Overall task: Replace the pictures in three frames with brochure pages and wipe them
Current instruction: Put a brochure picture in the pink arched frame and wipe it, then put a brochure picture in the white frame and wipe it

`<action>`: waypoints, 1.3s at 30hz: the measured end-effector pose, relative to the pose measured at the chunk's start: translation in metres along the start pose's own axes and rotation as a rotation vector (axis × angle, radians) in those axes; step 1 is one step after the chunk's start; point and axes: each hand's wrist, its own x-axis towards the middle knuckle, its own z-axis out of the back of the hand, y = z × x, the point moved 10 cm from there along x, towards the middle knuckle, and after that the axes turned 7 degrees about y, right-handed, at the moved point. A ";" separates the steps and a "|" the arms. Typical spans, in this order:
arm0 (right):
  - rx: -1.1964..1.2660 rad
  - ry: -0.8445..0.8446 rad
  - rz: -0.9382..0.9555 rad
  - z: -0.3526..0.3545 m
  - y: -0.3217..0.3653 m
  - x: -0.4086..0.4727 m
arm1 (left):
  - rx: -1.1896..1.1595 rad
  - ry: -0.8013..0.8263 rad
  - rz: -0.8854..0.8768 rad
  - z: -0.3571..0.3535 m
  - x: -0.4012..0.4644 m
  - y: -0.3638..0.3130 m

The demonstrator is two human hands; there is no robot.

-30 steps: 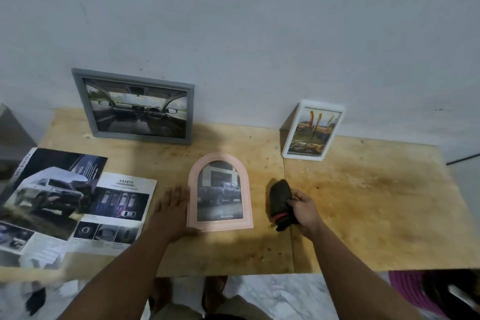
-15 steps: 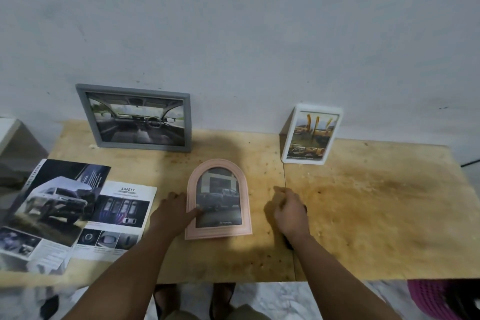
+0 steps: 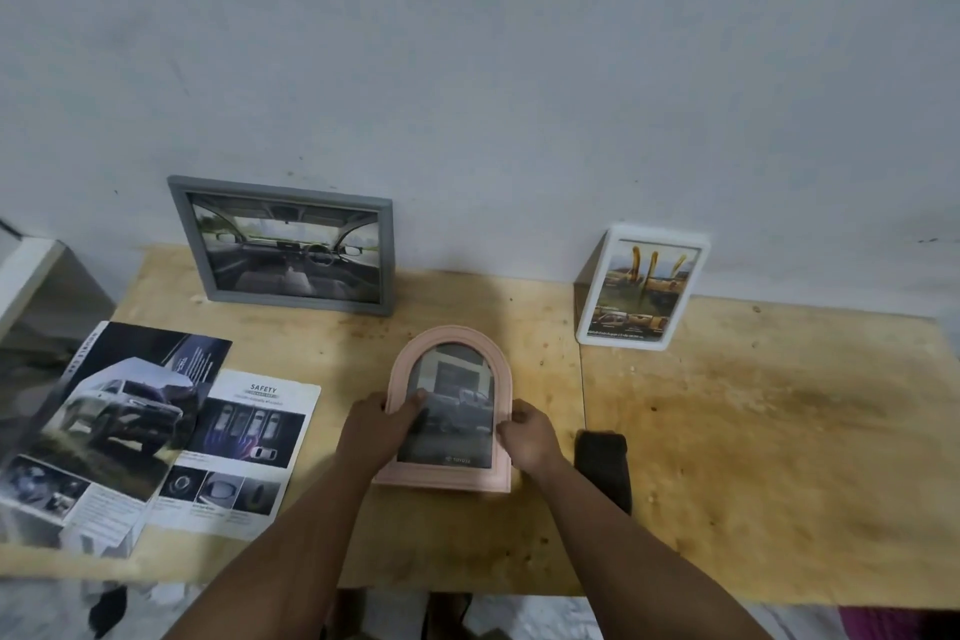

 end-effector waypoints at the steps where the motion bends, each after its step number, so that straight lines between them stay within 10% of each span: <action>1: 0.012 -0.016 0.022 0.006 0.006 0.001 | -0.013 0.027 -0.006 -0.002 0.003 -0.008; 16: 0.062 -0.253 0.297 0.104 0.122 0.043 | -0.102 -0.077 -0.197 0.036 0.065 -0.138; 39: 0.160 -0.110 0.311 0.086 0.131 0.055 | -0.213 -0.059 -0.212 0.028 0.064 -0.155</action>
